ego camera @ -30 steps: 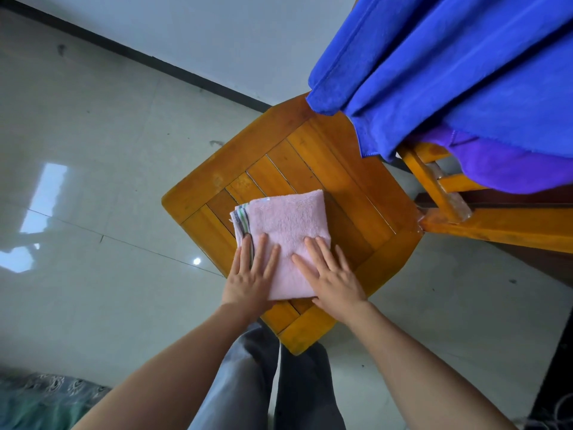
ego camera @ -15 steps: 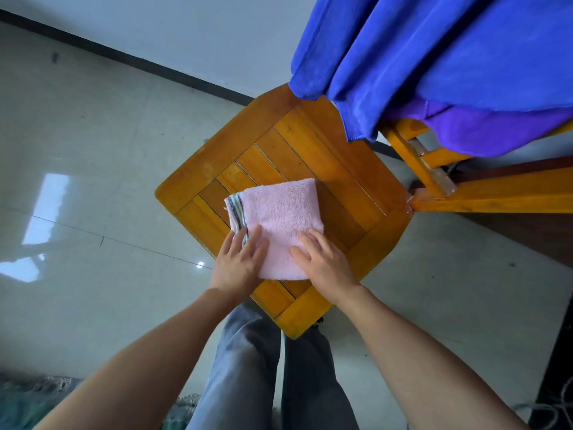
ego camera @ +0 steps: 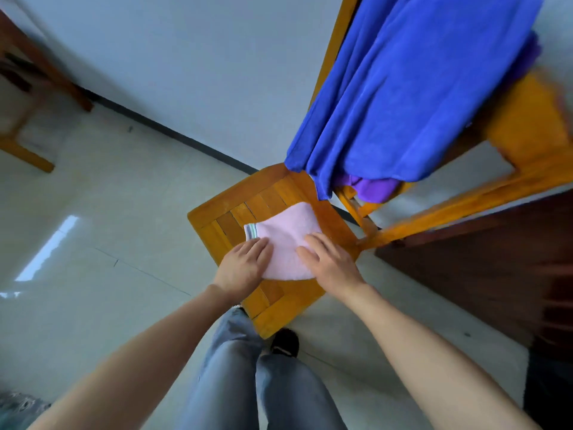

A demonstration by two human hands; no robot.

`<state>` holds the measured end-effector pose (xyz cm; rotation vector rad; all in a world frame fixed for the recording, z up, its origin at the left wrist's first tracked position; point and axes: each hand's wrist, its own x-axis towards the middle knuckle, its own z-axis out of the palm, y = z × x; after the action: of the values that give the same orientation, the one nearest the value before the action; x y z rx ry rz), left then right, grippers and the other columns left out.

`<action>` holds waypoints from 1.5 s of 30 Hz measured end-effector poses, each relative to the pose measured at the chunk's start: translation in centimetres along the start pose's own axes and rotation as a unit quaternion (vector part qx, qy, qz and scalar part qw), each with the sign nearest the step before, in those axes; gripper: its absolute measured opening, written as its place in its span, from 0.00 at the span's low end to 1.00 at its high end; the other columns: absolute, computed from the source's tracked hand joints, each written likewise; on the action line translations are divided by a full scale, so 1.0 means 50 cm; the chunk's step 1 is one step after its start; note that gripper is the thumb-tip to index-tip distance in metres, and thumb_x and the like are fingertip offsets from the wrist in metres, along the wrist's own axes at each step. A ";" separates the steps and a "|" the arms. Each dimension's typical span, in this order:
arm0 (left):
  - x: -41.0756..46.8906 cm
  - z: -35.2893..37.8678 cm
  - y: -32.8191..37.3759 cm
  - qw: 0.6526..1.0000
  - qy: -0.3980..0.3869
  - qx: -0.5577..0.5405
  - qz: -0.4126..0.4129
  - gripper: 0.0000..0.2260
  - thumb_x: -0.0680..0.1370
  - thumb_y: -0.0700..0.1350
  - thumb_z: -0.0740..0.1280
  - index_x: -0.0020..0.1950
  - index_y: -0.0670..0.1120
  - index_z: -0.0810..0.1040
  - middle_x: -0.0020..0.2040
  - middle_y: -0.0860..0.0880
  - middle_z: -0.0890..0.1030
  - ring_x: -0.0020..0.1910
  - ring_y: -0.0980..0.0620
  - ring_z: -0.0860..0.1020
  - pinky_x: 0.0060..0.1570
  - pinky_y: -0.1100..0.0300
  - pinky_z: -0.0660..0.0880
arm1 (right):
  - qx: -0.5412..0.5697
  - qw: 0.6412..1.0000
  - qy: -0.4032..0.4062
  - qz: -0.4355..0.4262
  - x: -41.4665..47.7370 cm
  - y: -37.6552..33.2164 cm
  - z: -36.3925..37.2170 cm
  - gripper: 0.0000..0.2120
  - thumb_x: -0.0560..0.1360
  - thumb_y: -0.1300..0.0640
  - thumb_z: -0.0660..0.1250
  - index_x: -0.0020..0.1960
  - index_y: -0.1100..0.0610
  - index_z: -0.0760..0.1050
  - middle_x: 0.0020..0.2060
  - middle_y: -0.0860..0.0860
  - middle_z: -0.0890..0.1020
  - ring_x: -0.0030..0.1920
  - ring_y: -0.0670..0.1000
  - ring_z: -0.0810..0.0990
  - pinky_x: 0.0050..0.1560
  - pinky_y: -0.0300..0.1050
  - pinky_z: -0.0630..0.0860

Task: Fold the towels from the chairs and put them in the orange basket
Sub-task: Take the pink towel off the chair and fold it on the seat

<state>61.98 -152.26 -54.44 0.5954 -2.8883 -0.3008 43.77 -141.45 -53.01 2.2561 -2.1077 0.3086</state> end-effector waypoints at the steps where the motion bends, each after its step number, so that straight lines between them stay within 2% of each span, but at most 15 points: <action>1: 0.007 -0.026 0.013 1.000 0.016 0.008 -0.001 0.26 0.61 0.38 0.75 0.55 0.38 0.69 0.47 0.38 0.83 0.43 0.41 0.83 0.37 0.51 0.81 | -0.017 1.000 0.022 -0.013 0.004 0.008 -0.026 0.12 0.70 0.64 0.57 0.43 0.57 0.79 0.44 0.56 0.82 0.46 0.57 0.83 0.27 0.43 0.78; 5: 0.061 -0.154 0.060 0.997 0.063 0.048 0.003 0.36 0.54 0.43 0.82 0.56 0.40 0.70 0.48 0.40 0.83 0.43 0.42 0.83 0.37 0.52 0.80 | -0.065 0.988 0.124 -0.073 0.046 0.055 -0.158 0.09 0.69 0.66 0.66 0.45 0.55 0.80 0.44 0.55 0.82 0.46 0.55 0.81 0.31 0.45 0.78; 8: 0.124 -0.278 0.075 0.987 0.135 0.082 0.014 0.34 0.54 0.41 0.81 0.56 0.40 0.70 0.48 0.41 0.83 0.43 0.43 0.83 0.35 0.54 0.80 | -0.086 0.970 0.204 -0.095 0.097 0.075 -0.302 0.11 0.67 0.66 0.68 0.49 0.57 0.76 0.43 0.55 0.83 0.46 0.54 0.82 0.31 0.42 0.79; 11: 0.183 -0.408 0.092 0.970 0.210 0.110 0.045 0.33 0.55 0.40 0.81 0.56 0.39 0.70 0.48 0.40 0.83 0.41 0.42 0.82 0.35 0.55 0.79 | -0.119 0.954 0.243 -0.125 0.135 0.088 -0.443 0.18 0.64 0.67 0.70 0.51 0.59 0.71 0.44 0.58 0.83 0.46 0.57 0.83 0.33 0.42 0.81; 15: 0.224 -0.542 0.122 0.948 0.275 0.144 0.069 0.32 0.54 0.37 0.80 0.54 0.40 0.70 0.47 0.42 0.83 0.40 0.43 0.82 0.35 0.56 0.79 | -0.175 0.937 0.273 -0.128 0.168 0.098 -0.580 0.17 0.58 0.71 0.75 0.45 0.60 0.81 0.44 0.59 0.83 0.46 0.58 0.83 0.33 0.44 0.81; 17: 0.234 -0.587 0.132 0.937 0.302 0.157 0.083 0.32 0.54 0.36 0.79 0.54 0.40 0.70 0.46 0.42 0.83 0.40 0.44 0.82 0.35 0.57 0.78 | -0.203 0.923 0.298 -0.132 0.174 0.094 -0.628 0.14 0.60 0.72 0.72 0.42 0.59 0.82 0.44 0.58 0.84 0.45 0.57 0.84 0.34 0.43 0.81; 20: 0.247 -0.646 0.137 0.920 0.339 0.170 0.096 0.31 0.54 0.33 0.77 0.54 0.40 0.70 0.46 0.43 0.83 0.39 0.44 0.82 0.34 0.57 0.77 | -0.224 0.906 0.334 -0.136 0.187 0.084 -0.686 0.15 0.68 0.70 0.58 0.43 0.59 0.82 0.44 0.58 0.84 0.45 0.57 0.84 0.33 0.44 0.81; 21: 0.249 -0.662 0.138 0.916 0.346 0.175 0.098 0.31 0.54 0.33 0.77 0.54 0.40 0.70 0.46 0.43 0.83 0.39 0.44 0.82 0.34 0.57 0.77 | -0.229 0.902 0.339 -0.137 0.192 0.080 -0.703 0.15 0.68 0.69 0.58 0.44 0.60 0.82 0.44 0.58 0.83 0.45 0.57 0.84 0.33 0.44 0.81; 24: 0.240 -0.691 0.131 0.906 0.364 0.189 0.103 0.30 0.55 0.33 0.76 0.54 0.40 0.70 0.46 0.43 0.83 0.38 0.44 0.81 0.34 0.57 0.77 | -0.245 0.890 0.352 -0.152 0.207 0.063 -0.733 0.12 0.65 0.69 0.64 0.43 0.58 0.82 0.44 0.57 0.84 0.44 0.56 0.84 0.31 0.43 0.79; 27: 0.214 -0.704 0.106 0.904 0.369 0.197 0.094 0.29 0.55 0.33 0.75 0.54 0.40 0.70 0.46 0.43 0.83 0.38 0.44 0.81 0.34 0.58 0.77 | -0.251 0.888 0.348 -0.167 0.234 0.037 -0.736 0.15 0.62 0.70 0.67 0.44 0.57 0.82 0.44 0.56 0.83 0.43 0.54 0.84 0.28 0.43 0.78; 31: 0.153 -0.730 0.046 0.905 0.365 0.210 0.054 0.27 0.57 0.32 0.74 0.54 0.41 0.70 0.46 0.44 0.82 0.37 0.43 0.81 0.34 0.57 0.78 | -0.229 0.890 0.336 -0.206 0.300 -0.029 -0.734 0.24 0.55 0.71 0.74 0.49 0.56 0.77 0.43 0.55 0.83 0.42 0.54 0.83 0.27 0.41 0.78; 34: 0.087 -0.768 -0.012 0.904 0.362 0.229 0.011 0.27 0.58 0.33 0.75 0.54 0.41 0.70 0.47 0.44 0.82 0.38 0.43 0.81 0.36 0.56 0.79 | -0.232 0.882 0.328 -0.247 0.367 -0.102 -0.743 0.29 0.55 0.68 0.76 0.52 0.56 0.70 0.43 0.55 0.83 0.42 0.54 0.83 0.27 0.40 0.75; 38: -0.045 -0.843 -0.098 0.892 0.352 0.279 -0.047 0.29 0.58 0.37 0.77 0.55 0.41 0.70 0.47 0.42 0.83 0.40 0.43 0.83 0.38 0.56 0.79 | -0.209 0.869 0.332 -0.302 0.478 -0.247 -0.738 0.30 0.56 0.68 0.75 0.55 0.57 0.68 0.45 0.57 0.83 0.42 0.57 0.83 0.27 0.43 0.78; 42: -0.214 -0.905 -0.188 0.873 0.341 0.330 -0.116 0.31 0.55 0.41 0.80 0.54 0.41 0.71 0.47 0.42 0.83 0.43 0.43 0.83 0.40 0.54 0.80 | -0.184 0.850 0.332 -0.365 0.580 -0.427 -0.715 0.32 0.57 0.63 0.78 0.57 0.56 0.68 0.46 0.57 0.83 0.43 0.55 0.84 0.30 0.43 0.79; 45: -0.359 -0.934 -0.261 0.849 0.356 0.355 -0.163 0.22 0.65 0.44 0.72 0.55 0.42 0.70 0.48 0.44 0.83 0.44 0.44 0.83 0.42 0.56 0.79 | -0.146 0.830 0.332 -0.424 0.652 -0.585 -0.687 0.36 0.54 0.59 0.81 0.57 0.56 0.68 0.45 0.57 0.84 0.41 0.54 0.84 0.30 0.43 0.80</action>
<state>92.98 -164.22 -14.83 1.0332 -2.0771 0.8234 70.57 -165.67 -10.67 2.1731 -0.6705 0.5506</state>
